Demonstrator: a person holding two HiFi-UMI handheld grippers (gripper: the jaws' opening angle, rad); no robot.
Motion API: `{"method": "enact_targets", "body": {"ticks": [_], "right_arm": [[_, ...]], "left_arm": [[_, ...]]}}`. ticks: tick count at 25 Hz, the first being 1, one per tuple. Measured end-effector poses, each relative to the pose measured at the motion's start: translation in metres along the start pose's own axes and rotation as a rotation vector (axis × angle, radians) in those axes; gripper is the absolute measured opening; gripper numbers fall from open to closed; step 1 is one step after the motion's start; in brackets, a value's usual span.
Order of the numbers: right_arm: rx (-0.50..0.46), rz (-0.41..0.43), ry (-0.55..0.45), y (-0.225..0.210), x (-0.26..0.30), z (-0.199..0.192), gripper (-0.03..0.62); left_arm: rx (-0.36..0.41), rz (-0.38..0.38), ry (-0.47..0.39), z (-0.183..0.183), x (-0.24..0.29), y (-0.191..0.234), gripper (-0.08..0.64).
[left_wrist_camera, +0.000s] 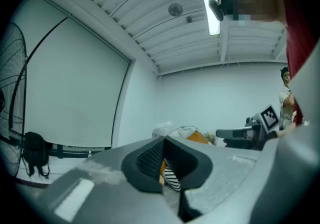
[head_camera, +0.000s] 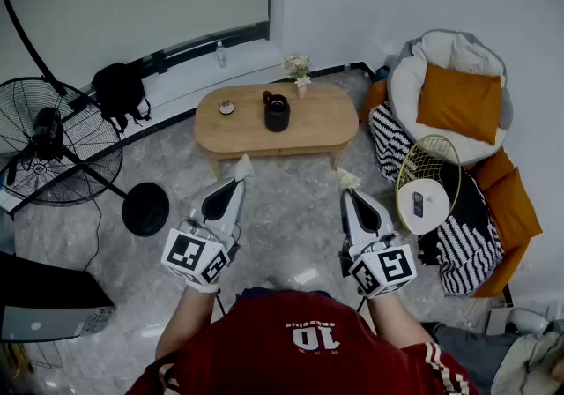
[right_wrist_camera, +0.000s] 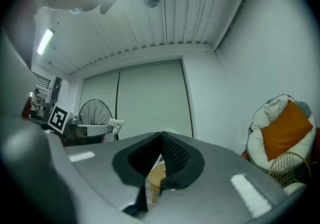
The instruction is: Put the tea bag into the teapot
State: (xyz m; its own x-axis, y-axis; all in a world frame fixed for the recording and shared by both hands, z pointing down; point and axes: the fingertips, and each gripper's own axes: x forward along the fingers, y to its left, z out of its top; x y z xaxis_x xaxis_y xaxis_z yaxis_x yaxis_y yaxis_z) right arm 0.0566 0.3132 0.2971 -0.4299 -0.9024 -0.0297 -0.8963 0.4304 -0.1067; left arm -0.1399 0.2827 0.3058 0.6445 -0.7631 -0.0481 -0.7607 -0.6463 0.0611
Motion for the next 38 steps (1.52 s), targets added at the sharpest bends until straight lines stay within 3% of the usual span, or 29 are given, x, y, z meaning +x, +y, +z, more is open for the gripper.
{"method": "enact_targets", "body": {"ticks": [15,30,38], "right_arm": [[-0.037,0.000,-0.016,0.009,0.026,-0.004,-0.002],[-0.076,0.027,0.040,0.029,0.048,-0.015,-0.002],[-0.064,0.053,0.050,0.018,0.067,-0.026,-0.002]], "left_arm": [[-0.022,-0.004,-0.009,-0.001,-0.003,0.023,0.002],[-0.072,-0.013,-0.004,-0.019,-0.009,0.043,0.002],[-0.096,0.010,0.001,-0.031,0.007,0.054,0.002]]}}
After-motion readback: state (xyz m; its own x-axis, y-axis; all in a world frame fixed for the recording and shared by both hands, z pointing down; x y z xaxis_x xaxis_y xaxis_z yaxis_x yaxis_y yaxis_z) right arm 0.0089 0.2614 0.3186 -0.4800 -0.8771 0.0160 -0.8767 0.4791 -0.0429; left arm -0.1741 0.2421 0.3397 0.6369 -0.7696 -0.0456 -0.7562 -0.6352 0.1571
